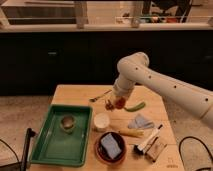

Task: Place apple in paper cup

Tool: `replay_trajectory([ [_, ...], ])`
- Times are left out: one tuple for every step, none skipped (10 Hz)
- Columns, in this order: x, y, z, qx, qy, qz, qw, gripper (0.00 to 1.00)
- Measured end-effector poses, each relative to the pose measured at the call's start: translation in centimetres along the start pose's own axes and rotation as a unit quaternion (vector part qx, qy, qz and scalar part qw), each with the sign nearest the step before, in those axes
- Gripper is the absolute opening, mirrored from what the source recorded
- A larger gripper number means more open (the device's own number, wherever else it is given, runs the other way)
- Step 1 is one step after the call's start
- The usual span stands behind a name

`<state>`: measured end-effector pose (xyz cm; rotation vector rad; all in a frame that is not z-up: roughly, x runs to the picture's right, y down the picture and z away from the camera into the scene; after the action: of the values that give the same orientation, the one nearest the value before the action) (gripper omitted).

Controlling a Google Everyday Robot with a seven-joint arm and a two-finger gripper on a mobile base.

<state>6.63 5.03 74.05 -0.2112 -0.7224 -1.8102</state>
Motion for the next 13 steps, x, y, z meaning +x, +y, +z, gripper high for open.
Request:
replay_trajectory([
  [0.1,-0.5,-0.2,0.014,0.002,0.006,0.9999,0.0],
  [0.4,-1.3,-0.2,0.023,0.001,0.006,0.9997,0.0],
  [0.6,-2.2,-0.1,0.029,-0.002,0.005,0.9996,0.0],
  [0.8,-3.6,0.2,0.033,-0.012,-0.001,0.9994,0.0],
  [0.9,-4.7,0.4,0.036,-0.02,-0.007,0.9991,0.0],
  [1.1,-5.8,0.7,0.037,-0.029,-0.013,0.9988,0.0],
  [1.0,-6.8,1.1,0.036,-0.042,-0.021,0.9982,0.0],
  [0.7,-7.3,1.5,0.029,-0.056,-0.023,0.9978,0.0],
  [0.6,-8.2,2.2,0.025,-0.066,-0.025,0.9972,0.0],
  [0.0,-8.5,3.1,0.016,-0.083,-0.016,0.9963,0.0],
  [-0.2,-8.8,3.4,0.013,-0.089,-0.013,0.9959,0.0],
  [-0.3,-9.1,3.7,0.011,-0.093,-0.011,0.9955,0.0],
  [-0.5,-9.1,4.0,0.008,-0.098,-0.006,0.9951,0.0],
])
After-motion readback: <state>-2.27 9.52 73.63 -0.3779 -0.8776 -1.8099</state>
